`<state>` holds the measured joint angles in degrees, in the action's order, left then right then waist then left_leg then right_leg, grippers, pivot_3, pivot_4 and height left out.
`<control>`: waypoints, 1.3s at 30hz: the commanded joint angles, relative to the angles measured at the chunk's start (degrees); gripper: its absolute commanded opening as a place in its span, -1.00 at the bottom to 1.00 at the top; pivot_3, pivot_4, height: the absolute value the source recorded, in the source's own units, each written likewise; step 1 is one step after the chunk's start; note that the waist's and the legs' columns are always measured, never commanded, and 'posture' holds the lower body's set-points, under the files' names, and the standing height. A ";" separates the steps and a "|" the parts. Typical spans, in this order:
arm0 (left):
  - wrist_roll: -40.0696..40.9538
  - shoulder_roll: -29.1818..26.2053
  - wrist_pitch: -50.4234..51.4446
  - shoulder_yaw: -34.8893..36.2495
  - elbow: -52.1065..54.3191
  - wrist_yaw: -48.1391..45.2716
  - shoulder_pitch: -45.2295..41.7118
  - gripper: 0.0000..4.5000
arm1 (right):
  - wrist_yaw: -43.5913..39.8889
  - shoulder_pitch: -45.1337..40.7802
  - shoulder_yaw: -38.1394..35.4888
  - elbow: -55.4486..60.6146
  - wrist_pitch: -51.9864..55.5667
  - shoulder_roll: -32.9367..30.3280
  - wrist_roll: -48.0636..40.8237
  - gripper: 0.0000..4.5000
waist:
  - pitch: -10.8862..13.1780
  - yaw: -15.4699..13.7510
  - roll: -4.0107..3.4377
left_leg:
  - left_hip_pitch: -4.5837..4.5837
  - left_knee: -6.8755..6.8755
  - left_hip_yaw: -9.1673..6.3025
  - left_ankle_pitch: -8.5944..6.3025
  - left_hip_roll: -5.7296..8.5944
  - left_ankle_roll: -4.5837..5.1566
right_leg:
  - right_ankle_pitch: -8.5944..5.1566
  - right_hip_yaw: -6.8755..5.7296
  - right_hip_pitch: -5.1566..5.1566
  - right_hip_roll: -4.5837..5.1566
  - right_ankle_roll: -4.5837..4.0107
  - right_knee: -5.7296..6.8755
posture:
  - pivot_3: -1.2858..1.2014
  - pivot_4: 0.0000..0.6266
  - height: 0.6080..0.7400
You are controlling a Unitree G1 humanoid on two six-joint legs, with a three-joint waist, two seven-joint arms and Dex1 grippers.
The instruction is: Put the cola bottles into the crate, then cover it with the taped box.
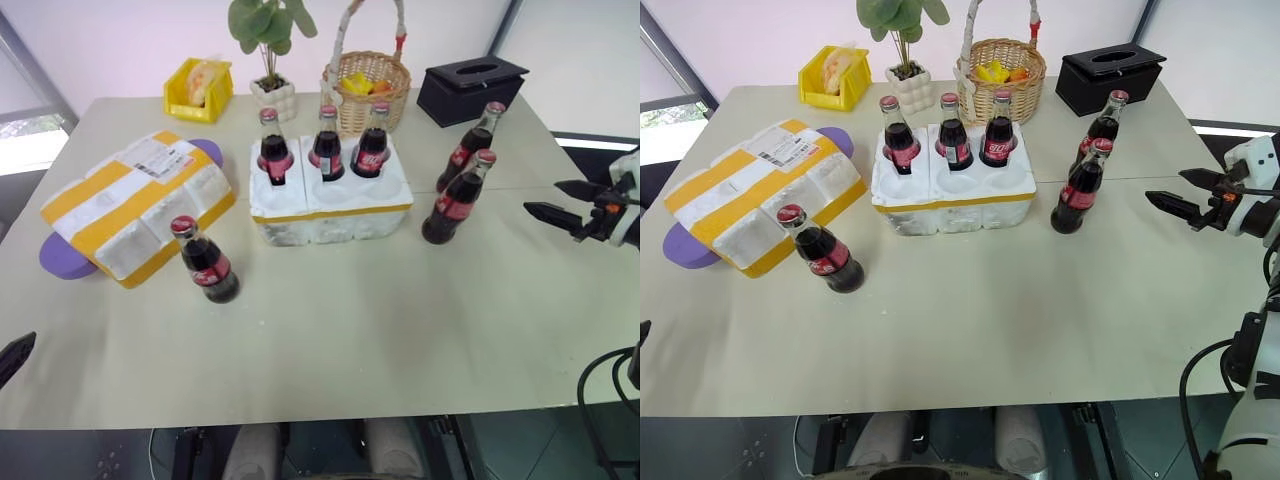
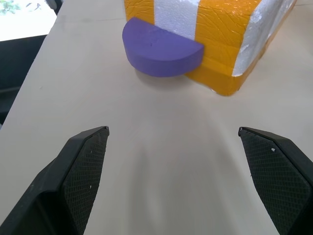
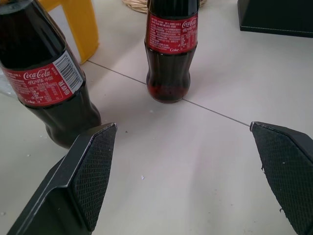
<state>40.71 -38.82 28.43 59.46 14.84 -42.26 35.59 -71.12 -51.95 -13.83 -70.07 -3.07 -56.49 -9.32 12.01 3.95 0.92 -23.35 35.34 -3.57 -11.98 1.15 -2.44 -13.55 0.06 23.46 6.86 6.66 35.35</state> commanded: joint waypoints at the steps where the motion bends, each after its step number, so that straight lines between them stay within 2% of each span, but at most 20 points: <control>1: 0.18 -0.52 -0.65 2.08 1.33 -0.24 -0.03 0.97 | 0.42 -0.82 -1.49 0.07 -0.34 -0.41 -0.95 1.00 | 0.00 0.00 0.00 | 0.00 0.00 0.00 0.00 0.00 0.00 | 0.00 0.00 0.00 0.00 0.00 0.00 | 0.03 -0.52 1.00; 15: 1.82 -0.83 2.10 2.84 1.97 0.48 -1.28 0.97 | -1.06 -0.09 -1.22 0.50 0.50 -0.49 -0.63 1.00 | 0.00 0.02 0.00 | 0.01 0.02 0.02 0.00 0.00 0.00 | 0.00 0.02 -0.01 -0.01 0.00 0.03 | 0.03 -0.52 1.00; 22: 8.18 -1.57 6.11 2.69 7.88 -0.48 -2.18 0.97 | -2.46 -2.78 -0.26 0.49 0.61 -1.75 0.35 1.00 | 0.00 0.00 0.00 | 0.01 0.11 0.02 0.00 0.00 0.00 | 0.01 0.03 -0.02 -0.01 0.00 0.11 | 0.03 -0.52 1.00; 28: 10.12 -6.15 8.41 -2.82 14.83 -4.36 -3.30 0.97 | -8.71 -3.80 -0.18 2.30 3.11 -4.89 -0.28 1.00 | -0.01 -0.14 -0.01 | 0.00 0.23 0.03 0.00 0.00 0.00 | 0.01 0.04 -0.04 -0.02 0.00 0.18 | 0.03 -0.52 1.00; 34: 10.56 -11.54 10.33 -12.97 11.85 -4.98 -14.62 0.97 | -18.77 2.48 -0.35 13.87 8.09 -6.06 -3.65 1.00 | -0.01 -0.04 -0.02 | 0.03 0.38 0.03 0.00 -0.05 0.00 | 0.01 0.04 -0.10 -0.05 0.00 0.31 | 0.03 -0.52 1.00; 39: 7.23 -14.48 9.13 -23.25 8.08 -8.44 -22.62 0.97 | -21.37 19.45 -5.08 40.90 23.29 -7.92 -14.77 1.00 | -0.02 -0.50 -0.07 | 0.02 0.48 0.04 0.00 -0.04 0.01 | -0.02 0.08 -0.01 -0.07 0.05 0.64 | 0.03 -0.52 1.00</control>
<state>48.92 -52.36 38.39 37.76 23.71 -49.49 13.89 -91.66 -34.24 -16.12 -38.05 15.45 -62.86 -19.14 11.99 3.45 0.86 -23.33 35.85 -3.55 -11.98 1.10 -2.43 -13.59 0.14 23.47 6.78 6.74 36.06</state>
